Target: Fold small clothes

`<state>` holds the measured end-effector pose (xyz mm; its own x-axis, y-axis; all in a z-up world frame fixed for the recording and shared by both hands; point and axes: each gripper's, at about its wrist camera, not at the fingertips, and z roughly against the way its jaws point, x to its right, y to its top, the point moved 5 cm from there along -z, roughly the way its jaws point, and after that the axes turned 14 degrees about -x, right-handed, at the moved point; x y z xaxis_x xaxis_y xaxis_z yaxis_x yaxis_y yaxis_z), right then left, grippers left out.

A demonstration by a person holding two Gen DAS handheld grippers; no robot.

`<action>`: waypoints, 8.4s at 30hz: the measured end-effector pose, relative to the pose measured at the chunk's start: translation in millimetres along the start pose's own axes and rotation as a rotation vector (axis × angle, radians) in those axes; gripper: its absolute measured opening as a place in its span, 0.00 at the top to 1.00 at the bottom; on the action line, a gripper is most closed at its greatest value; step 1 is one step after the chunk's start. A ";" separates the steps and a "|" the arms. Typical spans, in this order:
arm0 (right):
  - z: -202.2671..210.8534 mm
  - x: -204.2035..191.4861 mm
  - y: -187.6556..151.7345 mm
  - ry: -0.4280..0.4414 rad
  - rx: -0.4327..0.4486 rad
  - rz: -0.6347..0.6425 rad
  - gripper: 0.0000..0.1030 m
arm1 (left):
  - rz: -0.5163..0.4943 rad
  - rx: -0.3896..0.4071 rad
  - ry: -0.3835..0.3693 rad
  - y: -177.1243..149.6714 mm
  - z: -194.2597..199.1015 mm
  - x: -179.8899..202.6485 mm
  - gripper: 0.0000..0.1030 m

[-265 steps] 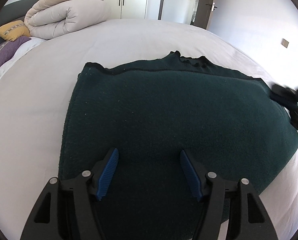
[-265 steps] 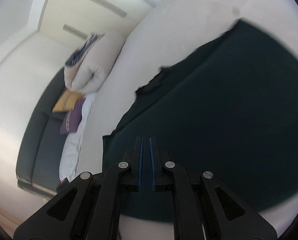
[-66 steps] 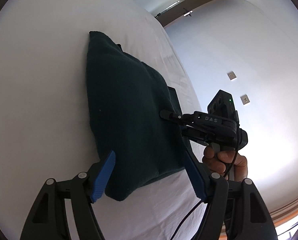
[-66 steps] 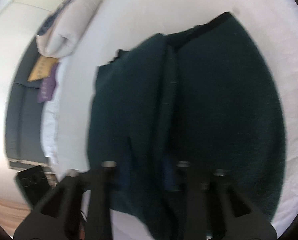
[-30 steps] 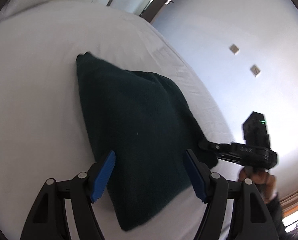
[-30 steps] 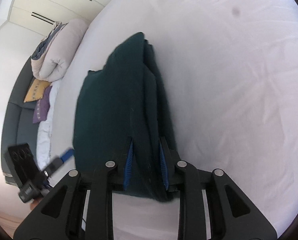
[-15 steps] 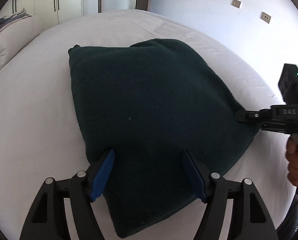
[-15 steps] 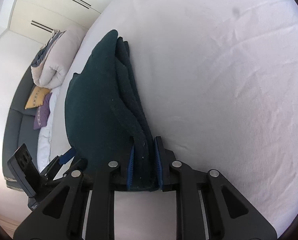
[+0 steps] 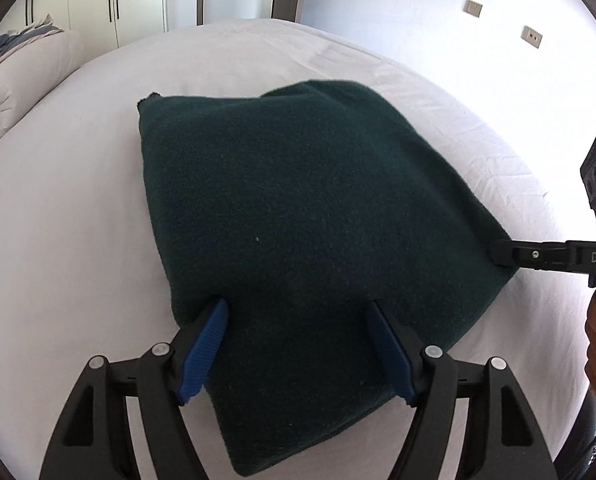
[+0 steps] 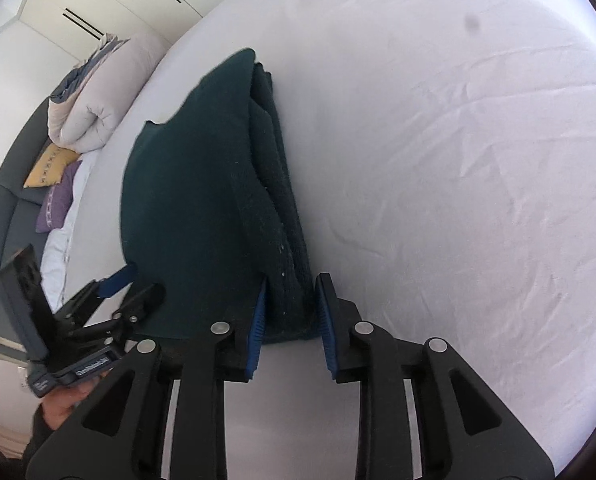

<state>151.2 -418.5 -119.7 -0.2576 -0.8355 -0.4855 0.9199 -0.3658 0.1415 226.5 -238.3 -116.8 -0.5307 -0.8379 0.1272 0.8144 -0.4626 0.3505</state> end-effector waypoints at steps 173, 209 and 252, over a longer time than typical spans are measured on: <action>73.4 -143.9 -173.5 -0.011 0.190 0.384 0.91 | 0.262 0.314 0.241 -187.9 153.7 -85.7 0.00; 117.1 -186.2 -242.3 -0.452 0.376 0.339 0.00 | 0.477 0.118 0.271 -284.8 181.9 -85.3 0.00; 62.4 -199.0 -227.1 -0.453 0.273 0.320 0.00 | 0.462 0.085 0.286 -287.8 167.9 -84.7 0.00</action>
<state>-25.0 -194.8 -1.4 -0.1368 -0.9903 0.0236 0.8788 -0.1103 0.4643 -2.4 14.4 -72.6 -0.0277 -0.9991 0.0326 0.9196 -0.0126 0.3927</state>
